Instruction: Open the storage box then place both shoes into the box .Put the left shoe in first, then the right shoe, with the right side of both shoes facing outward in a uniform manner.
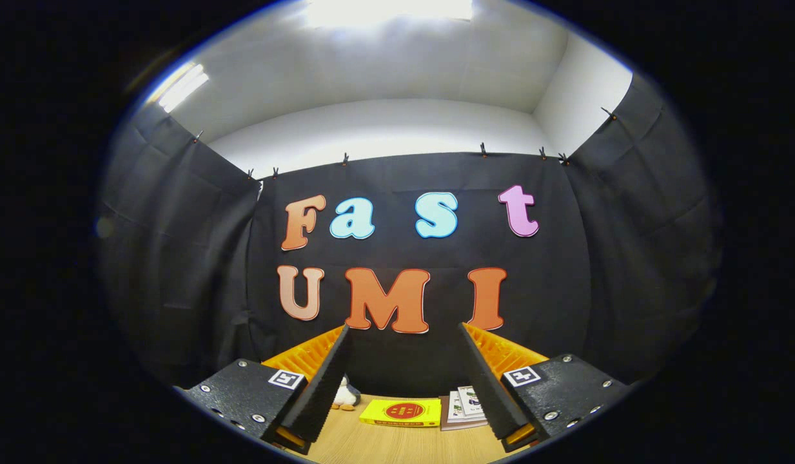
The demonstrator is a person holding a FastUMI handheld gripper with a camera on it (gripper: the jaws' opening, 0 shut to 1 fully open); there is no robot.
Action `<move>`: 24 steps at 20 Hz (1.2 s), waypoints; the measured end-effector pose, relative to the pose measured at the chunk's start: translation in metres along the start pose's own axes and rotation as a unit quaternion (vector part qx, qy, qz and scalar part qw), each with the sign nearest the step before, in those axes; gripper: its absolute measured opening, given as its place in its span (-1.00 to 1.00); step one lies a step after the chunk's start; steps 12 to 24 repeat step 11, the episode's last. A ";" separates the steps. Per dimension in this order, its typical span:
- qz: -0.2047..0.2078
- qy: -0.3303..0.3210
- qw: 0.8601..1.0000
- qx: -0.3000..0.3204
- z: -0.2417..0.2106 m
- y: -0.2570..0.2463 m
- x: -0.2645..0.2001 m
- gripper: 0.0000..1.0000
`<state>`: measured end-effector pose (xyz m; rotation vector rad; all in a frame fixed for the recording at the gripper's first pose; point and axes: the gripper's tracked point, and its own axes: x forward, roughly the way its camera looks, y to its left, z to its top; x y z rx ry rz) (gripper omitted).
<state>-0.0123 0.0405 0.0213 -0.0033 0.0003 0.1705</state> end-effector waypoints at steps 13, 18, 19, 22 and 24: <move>-0.010 0.005 1.000 0.008 -0.005 -0.002 0.008 0.93; -0.010 0.005 1.000 0.008 -0.005 -0.002 0.008 0.93; -0.010 0.005 1.000 0.008 -0.005 -0.002 0.008 0.93; -0.010 0.005 1.000 0.008 -0.005 -0.002 0.008 0.93; -0.010 0.005 1.000 0.008 -0.005 -0.002 0.008 0.93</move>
